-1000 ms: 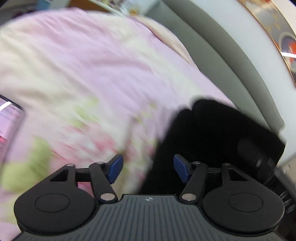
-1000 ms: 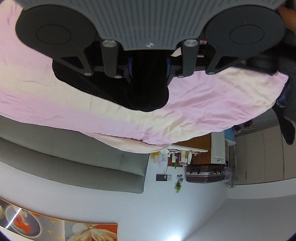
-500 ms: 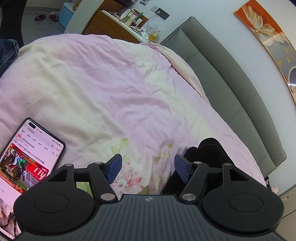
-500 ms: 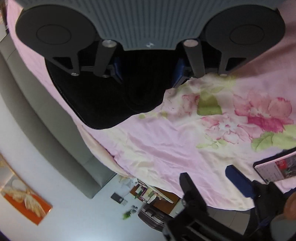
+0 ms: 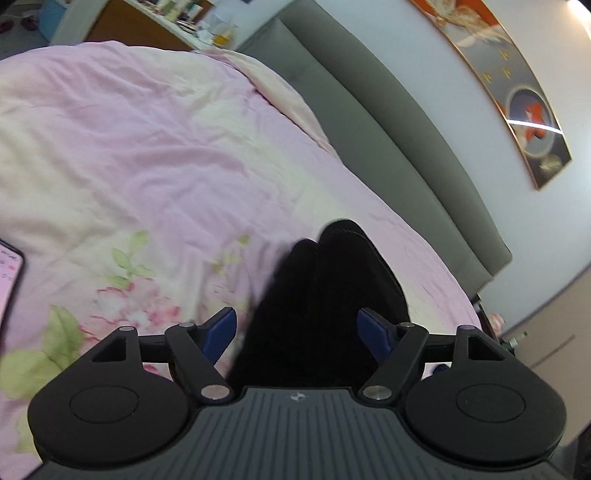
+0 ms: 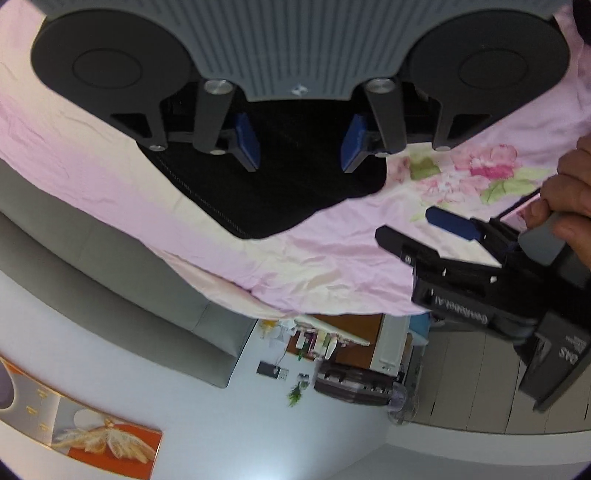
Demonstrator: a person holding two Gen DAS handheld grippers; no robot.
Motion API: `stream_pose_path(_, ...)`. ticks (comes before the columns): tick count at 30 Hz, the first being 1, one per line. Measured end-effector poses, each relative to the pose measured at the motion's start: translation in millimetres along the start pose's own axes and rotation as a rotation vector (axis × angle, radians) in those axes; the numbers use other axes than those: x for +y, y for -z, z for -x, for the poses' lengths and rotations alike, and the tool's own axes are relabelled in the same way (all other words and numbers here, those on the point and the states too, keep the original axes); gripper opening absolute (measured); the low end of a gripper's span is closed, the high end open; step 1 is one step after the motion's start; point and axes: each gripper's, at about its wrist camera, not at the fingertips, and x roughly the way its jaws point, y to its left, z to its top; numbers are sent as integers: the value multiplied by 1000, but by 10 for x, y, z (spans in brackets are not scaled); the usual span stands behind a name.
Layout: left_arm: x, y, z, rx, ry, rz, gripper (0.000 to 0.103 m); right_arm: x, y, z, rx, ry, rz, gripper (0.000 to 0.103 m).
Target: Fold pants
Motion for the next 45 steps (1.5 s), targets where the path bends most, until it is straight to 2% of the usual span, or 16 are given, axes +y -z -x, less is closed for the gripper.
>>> stream_pose_path(3,-226,138,-117,44,15,-87,90,-54,147,-64,66,-59,44,38)
stream_pose_path(6,-287,218,-278,76,12,-74,90,27,255,-140,66,-14,125,36)
stream_pose_path(7,-283,238,-325,88,22,-57,90,65,282,-167,60,8,157,31)
stream_pose_path(9,-252,269,-406,104,57,-16,90,111,305,-241,73,12,176,4)
stream_pose_path(10,-246,285,-457,115,66,-3,90,119,305,-251,70,7,166,3)
stream_pose_path(12,-217,322,-545,132,63,21,78,153,294,-227,55,-1,154,2)
stream_pose_path(13,-202,326,-561,124,47,23,42,159,287,-204,44,0,153,2)
stream_pose_path(16,-219,246,-339,67,170,55,33,161,214,-60,-13,5,145,1)
stream_pose_path(21,-161,141,-60,21,256,158,33,147,8,73,-81,-30,96,1)
stream_pose_path(27,578,452,-521,125,122,391,36,452,304,-478,65,-87,179,1)
stream_pose_path(30,552,448,-521,127,107,352,40,487,355,-473,69,-85,164,4)
stream_pose_path(33,392,388,-504,123,64,260,43,323,227,-355,120,-187,54,19)
stream_pose_path(36,374,393,-506,119,64,264,44,-86,65,-194,75,-257,-124,17)
stream_pose_path(39,422,409,-484,116,67,270,44,-532,-48,-227,40,-176,-269,18)
stream_pose_path(41,435,411,-474,116,68,274,44,-680,6,-347,86,-126,-286,20)
stream_pose_path(45,434,403,-483,123,68,274,45,-393,437,-324,167,-100,-182,19)
